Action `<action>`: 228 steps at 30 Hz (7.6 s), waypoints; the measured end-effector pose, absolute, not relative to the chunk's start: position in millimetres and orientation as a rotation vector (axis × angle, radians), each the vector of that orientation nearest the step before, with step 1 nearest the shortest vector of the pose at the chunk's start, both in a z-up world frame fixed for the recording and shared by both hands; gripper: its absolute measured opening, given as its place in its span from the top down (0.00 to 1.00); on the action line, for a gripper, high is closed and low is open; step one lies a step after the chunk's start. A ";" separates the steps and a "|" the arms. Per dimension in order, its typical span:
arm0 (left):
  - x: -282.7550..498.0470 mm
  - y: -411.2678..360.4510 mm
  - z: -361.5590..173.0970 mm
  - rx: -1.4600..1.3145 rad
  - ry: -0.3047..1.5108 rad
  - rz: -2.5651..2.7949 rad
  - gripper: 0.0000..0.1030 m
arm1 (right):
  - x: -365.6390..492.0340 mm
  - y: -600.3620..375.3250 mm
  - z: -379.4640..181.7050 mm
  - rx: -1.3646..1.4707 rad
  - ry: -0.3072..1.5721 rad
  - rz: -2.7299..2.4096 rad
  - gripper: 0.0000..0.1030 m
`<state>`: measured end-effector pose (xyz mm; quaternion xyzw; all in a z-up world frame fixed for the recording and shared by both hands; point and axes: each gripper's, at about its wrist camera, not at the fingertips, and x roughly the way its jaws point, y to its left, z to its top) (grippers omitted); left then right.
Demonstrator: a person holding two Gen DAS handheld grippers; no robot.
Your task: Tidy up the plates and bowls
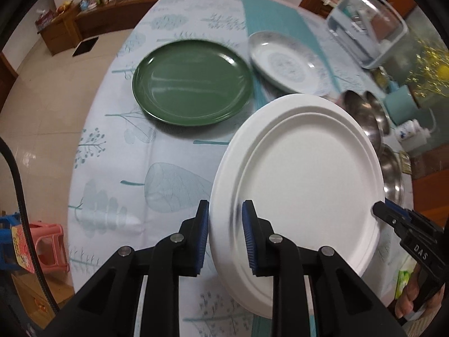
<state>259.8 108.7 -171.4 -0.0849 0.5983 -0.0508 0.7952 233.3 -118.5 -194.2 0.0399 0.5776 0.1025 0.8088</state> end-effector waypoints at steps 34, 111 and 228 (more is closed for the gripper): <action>97.0 86.2 -226.2 -0.112 1.487 -0.189 0.79 | 77.4 -125.0 -241.2 0.056 1.432 0.136 0.79; 27.5 79.0 -33.9 -0.105 1.075 0.024 0.33 | 68.3 -126.1 -98.8 -0.125 0.987 0.422 0.59; 94.2 203.5 -182.6 -0.217 1.494 -0.392 0.94 | 143.6 -64.1 -191.7 0.232 1.526 0.436 0.94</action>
